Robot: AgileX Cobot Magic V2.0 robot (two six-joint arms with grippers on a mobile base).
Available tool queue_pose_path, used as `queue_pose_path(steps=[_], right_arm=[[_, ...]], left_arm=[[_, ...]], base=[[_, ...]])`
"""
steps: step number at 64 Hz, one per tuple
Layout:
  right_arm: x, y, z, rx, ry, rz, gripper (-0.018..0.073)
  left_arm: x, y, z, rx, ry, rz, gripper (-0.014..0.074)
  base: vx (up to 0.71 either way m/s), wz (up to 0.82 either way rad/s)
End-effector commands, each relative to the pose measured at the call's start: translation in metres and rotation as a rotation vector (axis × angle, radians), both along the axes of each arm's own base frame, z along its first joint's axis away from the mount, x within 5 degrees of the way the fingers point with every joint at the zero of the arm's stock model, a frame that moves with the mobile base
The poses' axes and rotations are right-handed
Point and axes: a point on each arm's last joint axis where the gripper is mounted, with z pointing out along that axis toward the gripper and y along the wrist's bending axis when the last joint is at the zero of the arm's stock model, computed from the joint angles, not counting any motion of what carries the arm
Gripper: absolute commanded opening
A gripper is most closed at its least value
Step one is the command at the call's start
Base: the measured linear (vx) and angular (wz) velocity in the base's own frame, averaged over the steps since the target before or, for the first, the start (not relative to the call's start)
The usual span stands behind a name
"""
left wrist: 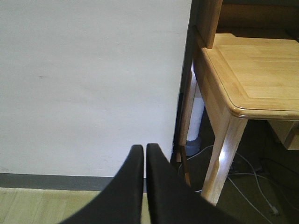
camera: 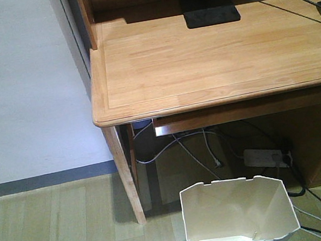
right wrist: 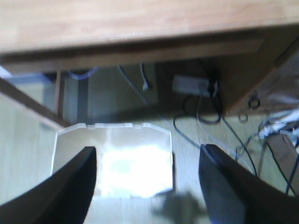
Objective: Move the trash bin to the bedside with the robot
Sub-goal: 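Lower the right gripper down to the rim of the white bin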
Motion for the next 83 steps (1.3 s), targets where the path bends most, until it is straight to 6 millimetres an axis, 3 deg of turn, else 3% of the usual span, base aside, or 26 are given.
queue_pose_path(steps=[1,11,27,41,60,83], right_arm=[[0.025,-0.001,0.002,-0.020,0.020,0.047,0.0466],[0.047,0.000,-0.024,-0.017,0.121,0.093,0.0454],[0.080,-0.008,-0.091,0.022,0.324,0.067,0.0438],[0.091,-0.034,-0.145,0.054,0.431,0.043,0.0438],[0.110,-0.041,-0.206,-0.003,0.430,0.067,0.0457],[0.123,-0.041,-0.276,0.004,0.551,0.100,0.0510]], left_arm=[[0.001,0.000,0.005,0.004,-0.077,-0.004,-0.0006],[0.001,0.000,0.005,0.004,-0.077,-0.004,-0.0006],[0.001,0.000,0.005,0.004,-0.077,-0.004,-0.0006],[0.001,0.000,0.005,0.004,-0.077,-0.004,-0.0006],[0.001,0.000,0.005,0.004,-0.077,-0.004,-0.0006],[0.001,0.000,0.005,0.004,-0.077,-0.004,-0.0006]], base=[[0.00,0.00],[0.00,0.00],[0.00,0.00],[0.00,0.00],[0.00,0.00],[0.00,0.00]])
